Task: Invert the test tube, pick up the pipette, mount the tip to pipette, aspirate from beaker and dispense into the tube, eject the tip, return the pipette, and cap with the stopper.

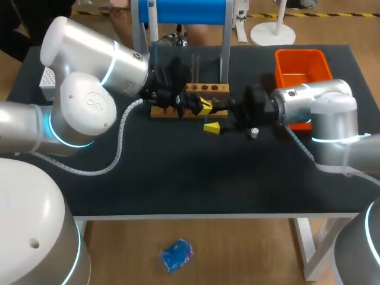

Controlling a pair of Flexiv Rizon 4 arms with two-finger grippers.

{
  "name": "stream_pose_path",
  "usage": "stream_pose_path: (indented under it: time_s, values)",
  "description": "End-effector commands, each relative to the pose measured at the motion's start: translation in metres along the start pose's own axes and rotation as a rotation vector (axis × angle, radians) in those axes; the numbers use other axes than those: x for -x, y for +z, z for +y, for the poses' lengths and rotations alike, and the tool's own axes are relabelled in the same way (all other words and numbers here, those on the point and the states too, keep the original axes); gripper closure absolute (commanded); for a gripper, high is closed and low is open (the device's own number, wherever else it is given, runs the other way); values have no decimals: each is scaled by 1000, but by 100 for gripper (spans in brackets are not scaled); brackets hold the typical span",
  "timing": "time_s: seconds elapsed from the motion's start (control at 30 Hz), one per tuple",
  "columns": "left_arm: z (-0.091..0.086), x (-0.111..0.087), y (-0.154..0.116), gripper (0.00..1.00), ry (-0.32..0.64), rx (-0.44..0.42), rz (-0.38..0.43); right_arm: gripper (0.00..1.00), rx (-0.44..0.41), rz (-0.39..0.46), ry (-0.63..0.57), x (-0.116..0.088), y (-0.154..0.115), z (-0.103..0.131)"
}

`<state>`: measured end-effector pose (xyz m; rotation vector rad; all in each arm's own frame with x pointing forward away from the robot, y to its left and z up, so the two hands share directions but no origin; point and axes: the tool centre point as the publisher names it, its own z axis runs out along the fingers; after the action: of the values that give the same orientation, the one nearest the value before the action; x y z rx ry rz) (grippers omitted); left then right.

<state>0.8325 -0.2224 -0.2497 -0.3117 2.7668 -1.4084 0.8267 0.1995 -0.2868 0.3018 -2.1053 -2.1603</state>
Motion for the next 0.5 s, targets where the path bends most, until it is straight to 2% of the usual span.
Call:
stream_pose_path:
  time_s: [0.03,0.23,0.5]
  values:
    - [0,1,2,100,-2,10,0,58,1,6,1,5,4,-3]
    - [2,1,1,100,-6,19,-3,58,-8,4,8,5,3,-2]
    - [3,2,2,100,-13,24,2,64,-5,3,13,4,2,-2]
